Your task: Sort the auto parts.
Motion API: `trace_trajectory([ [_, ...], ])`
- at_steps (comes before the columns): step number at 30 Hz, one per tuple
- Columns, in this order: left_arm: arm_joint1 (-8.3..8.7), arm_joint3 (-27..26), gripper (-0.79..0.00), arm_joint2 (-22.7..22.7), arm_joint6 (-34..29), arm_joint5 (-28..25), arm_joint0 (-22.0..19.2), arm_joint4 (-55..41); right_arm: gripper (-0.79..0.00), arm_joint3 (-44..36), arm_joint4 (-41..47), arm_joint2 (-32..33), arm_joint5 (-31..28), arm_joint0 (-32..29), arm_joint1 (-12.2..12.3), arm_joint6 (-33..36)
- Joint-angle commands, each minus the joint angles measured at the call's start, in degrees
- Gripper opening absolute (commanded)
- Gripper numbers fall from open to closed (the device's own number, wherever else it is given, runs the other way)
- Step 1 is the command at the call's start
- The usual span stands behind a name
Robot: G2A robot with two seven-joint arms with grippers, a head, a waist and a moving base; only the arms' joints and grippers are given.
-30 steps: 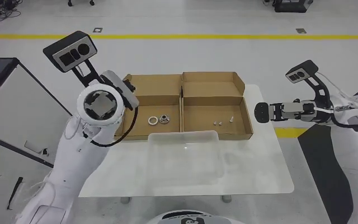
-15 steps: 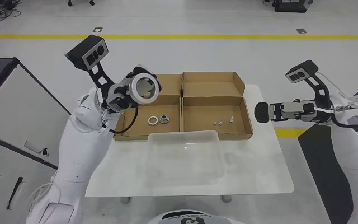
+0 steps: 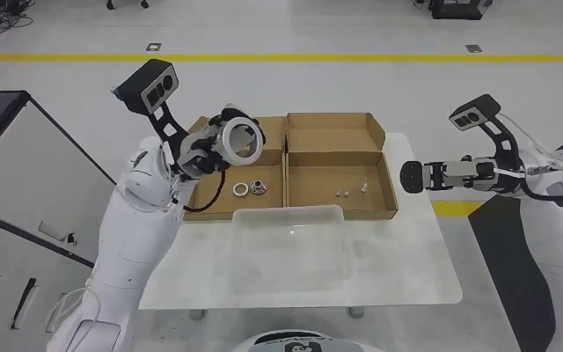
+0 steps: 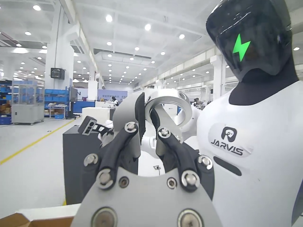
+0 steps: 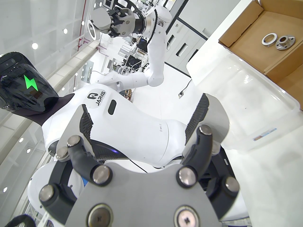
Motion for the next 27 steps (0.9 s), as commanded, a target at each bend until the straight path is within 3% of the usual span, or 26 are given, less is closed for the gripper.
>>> trace_trajectory([
  [1,-0.02,-0.35,-0.785,0.32,-0.73,0.00,-0.04,-4.73,0.000,0.00,0.00,0.00,0.00,0.00,0.00,0.00],
  [6,0.00,0.42,-0.785,-0.52,-5.53,0.00,-0.19,-11.02,0.000,0.00,0.00,0.00,0.00,0.00,0.00,0.00],
  [27,0.00,0.42,-0.785,-0.52,-5.53,0.00,-0.19,-11.02,0.000,0.00,0.00,0.00,0.00,0.00,0.00,0.00],
])
